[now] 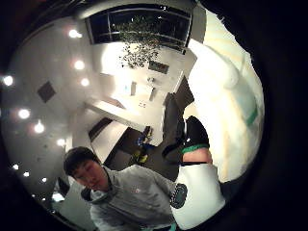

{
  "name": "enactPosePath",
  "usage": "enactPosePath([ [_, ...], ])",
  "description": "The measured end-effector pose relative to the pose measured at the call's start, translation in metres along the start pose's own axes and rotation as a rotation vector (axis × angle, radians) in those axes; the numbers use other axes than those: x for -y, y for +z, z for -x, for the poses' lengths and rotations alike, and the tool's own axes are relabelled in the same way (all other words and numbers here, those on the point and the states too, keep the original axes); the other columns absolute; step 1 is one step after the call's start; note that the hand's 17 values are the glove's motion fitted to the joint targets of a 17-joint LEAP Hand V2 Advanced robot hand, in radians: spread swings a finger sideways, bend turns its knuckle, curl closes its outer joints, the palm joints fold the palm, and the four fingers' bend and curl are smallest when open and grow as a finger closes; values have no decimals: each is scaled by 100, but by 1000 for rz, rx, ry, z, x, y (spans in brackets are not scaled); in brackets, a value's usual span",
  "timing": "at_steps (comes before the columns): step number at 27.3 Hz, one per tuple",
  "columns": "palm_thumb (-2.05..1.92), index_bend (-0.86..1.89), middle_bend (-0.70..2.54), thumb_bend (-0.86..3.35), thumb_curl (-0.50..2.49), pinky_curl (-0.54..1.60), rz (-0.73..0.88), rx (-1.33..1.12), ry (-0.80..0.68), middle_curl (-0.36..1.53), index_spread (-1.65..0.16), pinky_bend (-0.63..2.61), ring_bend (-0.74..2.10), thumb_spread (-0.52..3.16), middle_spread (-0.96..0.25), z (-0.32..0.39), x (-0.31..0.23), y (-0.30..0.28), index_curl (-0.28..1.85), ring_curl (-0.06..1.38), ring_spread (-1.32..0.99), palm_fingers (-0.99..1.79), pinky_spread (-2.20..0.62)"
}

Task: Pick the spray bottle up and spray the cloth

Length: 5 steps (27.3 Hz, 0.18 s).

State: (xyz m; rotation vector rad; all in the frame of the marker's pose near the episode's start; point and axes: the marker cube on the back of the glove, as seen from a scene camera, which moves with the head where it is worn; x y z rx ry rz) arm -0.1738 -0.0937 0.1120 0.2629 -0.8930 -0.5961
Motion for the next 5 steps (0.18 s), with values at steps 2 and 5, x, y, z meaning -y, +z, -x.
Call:
enactPosePath([
  [2,89,3,33,-3,69,40,-17,29,-22,42,-27,48,41,71,-6,16,-4,-1,32,38,-6,41,2],
  [5,89,7,33,-3,67,39,-32,109,-43,41,-28,48,42,75,-6,37,-8,-4,30,38,-6,42,4],
])
